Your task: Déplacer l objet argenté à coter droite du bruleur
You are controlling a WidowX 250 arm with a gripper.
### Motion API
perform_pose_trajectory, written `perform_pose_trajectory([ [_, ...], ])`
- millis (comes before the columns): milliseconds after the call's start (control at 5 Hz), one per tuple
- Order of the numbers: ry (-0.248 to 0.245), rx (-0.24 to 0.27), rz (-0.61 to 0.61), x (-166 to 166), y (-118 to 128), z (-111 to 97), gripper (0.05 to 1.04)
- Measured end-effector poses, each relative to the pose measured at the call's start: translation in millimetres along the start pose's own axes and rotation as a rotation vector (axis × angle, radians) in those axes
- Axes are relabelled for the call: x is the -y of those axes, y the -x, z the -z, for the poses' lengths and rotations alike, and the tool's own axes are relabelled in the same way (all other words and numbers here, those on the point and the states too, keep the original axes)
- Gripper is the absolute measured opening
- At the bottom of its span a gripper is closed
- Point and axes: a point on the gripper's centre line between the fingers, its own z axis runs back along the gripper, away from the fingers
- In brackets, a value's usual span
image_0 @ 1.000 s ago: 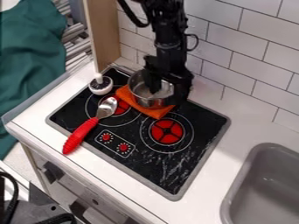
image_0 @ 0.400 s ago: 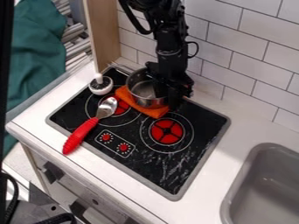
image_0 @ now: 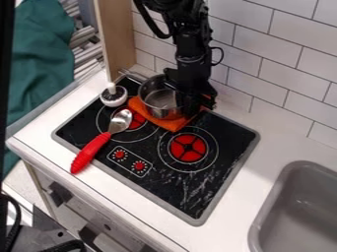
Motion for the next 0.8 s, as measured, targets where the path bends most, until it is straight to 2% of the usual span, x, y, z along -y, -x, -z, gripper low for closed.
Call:
perform_pose_trajectory([
  [400, -0.041, 0.122, 0.008, 24.4, 5.8, -52.8, 0.061],
  [600, -0.054, 0.136, -0.024, 44.8, 36.9, -77.0, 0.061],
  [800, -0.063, 0.093, -0.074, 60.7, 79.5, -79.7, 0.061],
])
